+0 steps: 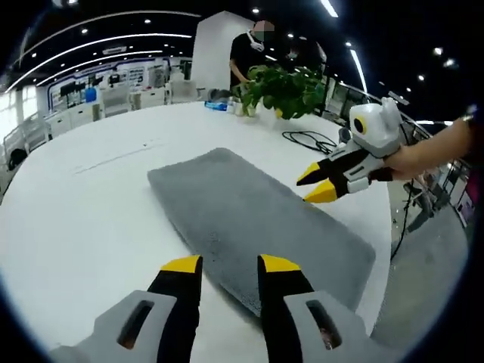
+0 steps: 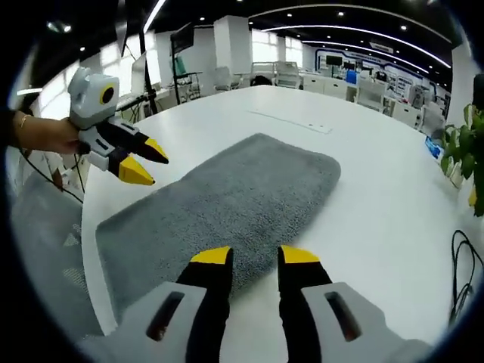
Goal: Fold the towel on the table until its edges align and the towel forms a compact rectangular stack.
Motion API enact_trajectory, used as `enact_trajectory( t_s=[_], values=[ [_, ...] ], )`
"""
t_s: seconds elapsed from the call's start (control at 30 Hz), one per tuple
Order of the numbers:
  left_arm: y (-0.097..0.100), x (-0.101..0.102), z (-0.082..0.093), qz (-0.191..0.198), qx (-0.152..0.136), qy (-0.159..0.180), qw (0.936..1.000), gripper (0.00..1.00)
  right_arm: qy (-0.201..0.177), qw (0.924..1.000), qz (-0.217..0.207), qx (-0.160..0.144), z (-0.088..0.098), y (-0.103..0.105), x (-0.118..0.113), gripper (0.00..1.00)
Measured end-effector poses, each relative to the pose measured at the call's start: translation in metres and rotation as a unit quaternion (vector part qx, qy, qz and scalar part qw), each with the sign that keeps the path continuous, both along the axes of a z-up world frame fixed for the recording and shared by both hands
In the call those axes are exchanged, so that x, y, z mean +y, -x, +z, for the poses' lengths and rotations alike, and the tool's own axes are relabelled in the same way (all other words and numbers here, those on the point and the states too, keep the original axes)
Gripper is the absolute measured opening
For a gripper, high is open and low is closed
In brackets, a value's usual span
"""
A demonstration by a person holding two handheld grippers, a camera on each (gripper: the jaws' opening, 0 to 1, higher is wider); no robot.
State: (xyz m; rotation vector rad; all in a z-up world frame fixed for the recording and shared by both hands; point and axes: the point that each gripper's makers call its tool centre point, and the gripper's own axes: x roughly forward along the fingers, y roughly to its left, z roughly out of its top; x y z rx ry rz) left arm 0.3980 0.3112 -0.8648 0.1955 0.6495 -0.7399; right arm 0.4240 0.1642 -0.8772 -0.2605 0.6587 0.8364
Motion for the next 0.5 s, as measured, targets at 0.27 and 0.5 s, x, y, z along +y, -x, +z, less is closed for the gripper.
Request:
enact_trajectory(
  t_s=[0.27,0.5],
  values=[
    [0.037,-0.006,-0.005,-0.048,0.003,-0.026,0.9985,0.41,0.004,0.9993,0.035,-0.005,0.003,0.024,0.005,0.28],
    [0.061,-0.012,-0.009,-0.079,0.011,-0.045,0.9958,0.46,0.036,0.9950,0.087,-0.036,0.008,0.045,0.010,0.28]
  ],
)
